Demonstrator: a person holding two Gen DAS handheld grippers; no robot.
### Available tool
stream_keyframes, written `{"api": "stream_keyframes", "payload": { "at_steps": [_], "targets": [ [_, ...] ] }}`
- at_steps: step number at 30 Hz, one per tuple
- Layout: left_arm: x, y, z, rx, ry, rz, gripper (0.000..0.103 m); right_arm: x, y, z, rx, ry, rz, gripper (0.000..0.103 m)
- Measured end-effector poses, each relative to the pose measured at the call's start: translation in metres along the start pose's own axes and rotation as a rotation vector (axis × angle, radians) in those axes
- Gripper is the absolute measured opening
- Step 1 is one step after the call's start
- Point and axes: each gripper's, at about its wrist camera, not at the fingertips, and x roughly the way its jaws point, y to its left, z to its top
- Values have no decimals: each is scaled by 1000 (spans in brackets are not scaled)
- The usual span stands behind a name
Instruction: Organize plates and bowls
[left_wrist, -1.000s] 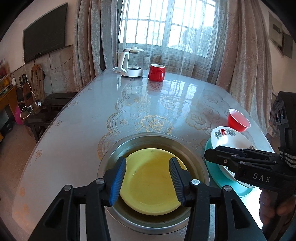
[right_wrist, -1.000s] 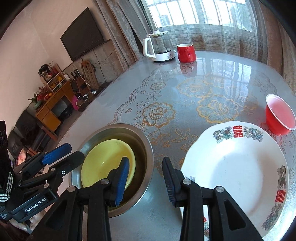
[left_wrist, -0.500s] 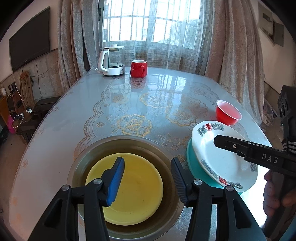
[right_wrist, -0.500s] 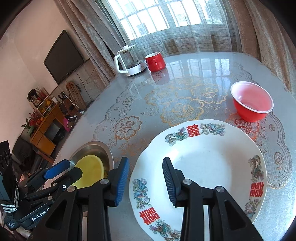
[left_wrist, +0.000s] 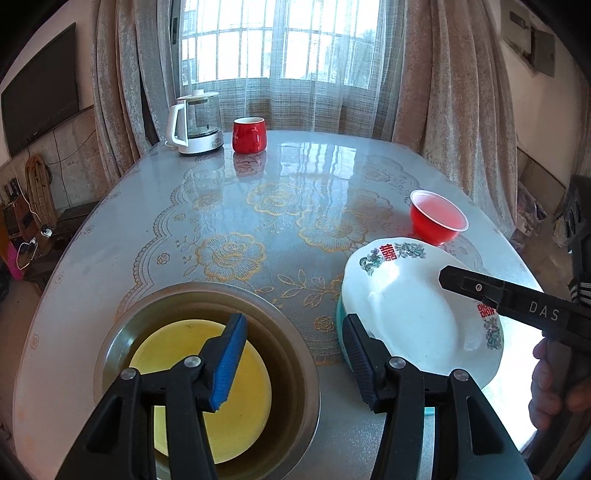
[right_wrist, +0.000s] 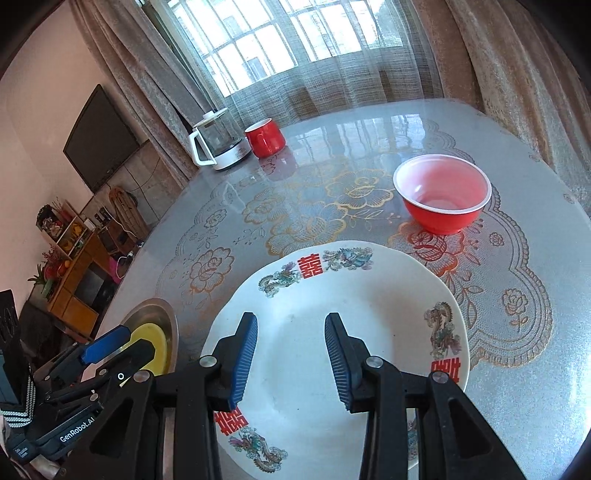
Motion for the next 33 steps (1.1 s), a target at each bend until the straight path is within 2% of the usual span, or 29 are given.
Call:
{"api": "stream_keyframes", "payload": {
  "at_steps": [33],
  "targets": [
    [23,-94,35,131,2,-24,58,-46,-102,7,188,-59,-123,38]
  ]
}}
